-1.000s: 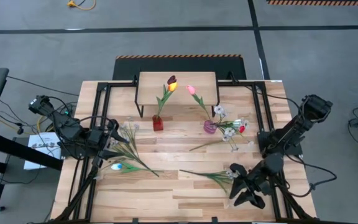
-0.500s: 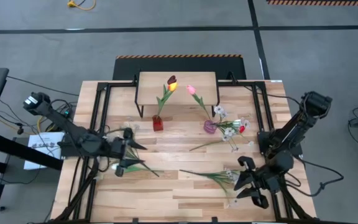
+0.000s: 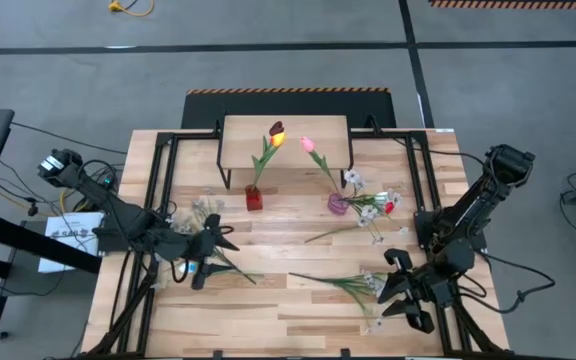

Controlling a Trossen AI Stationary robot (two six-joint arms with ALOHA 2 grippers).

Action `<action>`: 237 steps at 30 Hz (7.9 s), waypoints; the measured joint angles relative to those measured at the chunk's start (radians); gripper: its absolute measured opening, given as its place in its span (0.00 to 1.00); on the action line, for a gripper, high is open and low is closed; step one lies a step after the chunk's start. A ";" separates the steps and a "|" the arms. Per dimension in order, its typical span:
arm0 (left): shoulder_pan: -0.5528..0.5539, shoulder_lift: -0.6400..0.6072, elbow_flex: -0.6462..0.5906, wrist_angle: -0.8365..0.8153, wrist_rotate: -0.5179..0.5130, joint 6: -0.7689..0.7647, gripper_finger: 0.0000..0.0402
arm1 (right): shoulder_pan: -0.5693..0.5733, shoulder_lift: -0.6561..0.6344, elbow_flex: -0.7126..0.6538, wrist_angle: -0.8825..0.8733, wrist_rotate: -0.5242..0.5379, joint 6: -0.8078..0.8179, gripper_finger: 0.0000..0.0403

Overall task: Pick and place flowers into a vace then onto a shelf
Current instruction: Put the left white flowers into the pink vase

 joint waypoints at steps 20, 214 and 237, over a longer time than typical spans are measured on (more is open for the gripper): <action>0.096 0.039 0.050 -0.496 0.163 -0.053 0.37 | -0.047 0.000 0.018 -0.001 0.000 0.000 0.31; -0.096 0.506 0.938 -0.704 -0.795 1.562 0.00 | -0.792 0.507 1.298 -1.424 -0.533 0.693 0.38; -0.097 0.505 0.938 -0.606 -0.768 1.549 0.14 | -0.792 0.504 1.298 -1.456 -0.501 0.617 0.01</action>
